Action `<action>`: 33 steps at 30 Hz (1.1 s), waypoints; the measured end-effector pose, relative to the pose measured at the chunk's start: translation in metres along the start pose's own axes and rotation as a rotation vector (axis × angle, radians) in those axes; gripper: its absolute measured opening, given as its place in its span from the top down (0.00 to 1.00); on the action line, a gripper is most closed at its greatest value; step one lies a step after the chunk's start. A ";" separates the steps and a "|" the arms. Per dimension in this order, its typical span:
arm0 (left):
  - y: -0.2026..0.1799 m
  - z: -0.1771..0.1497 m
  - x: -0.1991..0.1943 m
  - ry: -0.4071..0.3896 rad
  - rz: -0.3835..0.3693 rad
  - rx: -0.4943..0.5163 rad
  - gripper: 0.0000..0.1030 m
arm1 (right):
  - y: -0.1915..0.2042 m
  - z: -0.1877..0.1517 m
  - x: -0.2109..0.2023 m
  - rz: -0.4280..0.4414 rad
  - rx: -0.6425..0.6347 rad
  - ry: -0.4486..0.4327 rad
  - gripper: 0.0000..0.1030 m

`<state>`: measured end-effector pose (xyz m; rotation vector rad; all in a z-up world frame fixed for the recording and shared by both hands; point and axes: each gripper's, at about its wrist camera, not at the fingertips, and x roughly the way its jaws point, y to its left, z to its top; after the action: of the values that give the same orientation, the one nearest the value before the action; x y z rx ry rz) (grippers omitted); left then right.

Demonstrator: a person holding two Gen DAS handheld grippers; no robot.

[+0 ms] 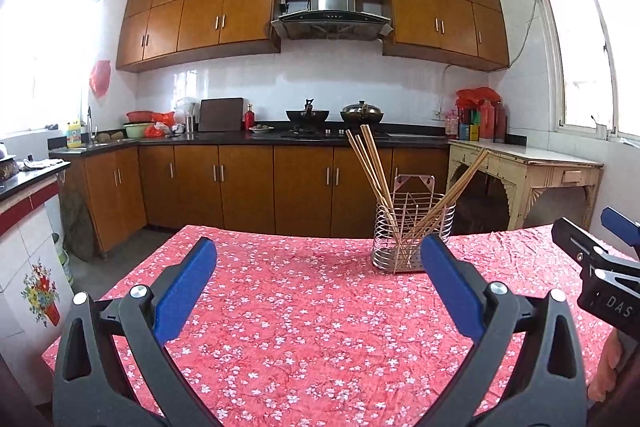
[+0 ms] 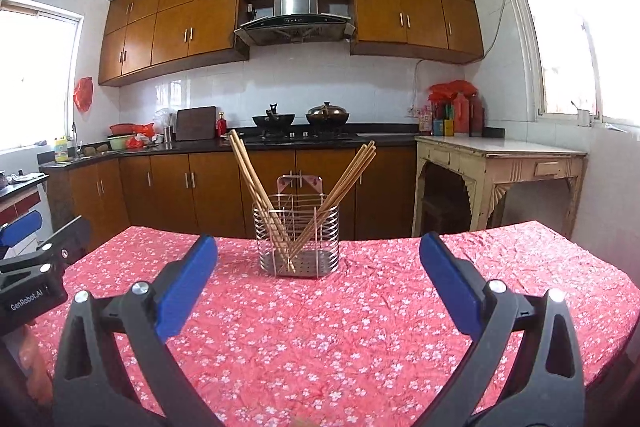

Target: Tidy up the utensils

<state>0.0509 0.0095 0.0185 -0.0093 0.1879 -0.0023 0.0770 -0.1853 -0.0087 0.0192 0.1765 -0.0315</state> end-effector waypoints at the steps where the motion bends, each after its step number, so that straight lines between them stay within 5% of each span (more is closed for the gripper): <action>1: 0.001 -0.001 0.000 0.003 0.000 0.002 0.02 | 0.001 -0.002 0.000 -0.003 -0.004 0.005 0.04; 33: 0.009 -0.012 -0.003 0.036 -0.011 -0.017 0.02 | 0.000 -0.010 -0.006 -0.017 -0.017 0.017 0.04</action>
<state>0.0456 0.0181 0.0074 -0.0270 0.2239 -0.0113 0.0696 -0.1853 -0.0179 0.0006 0.1939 -0.0467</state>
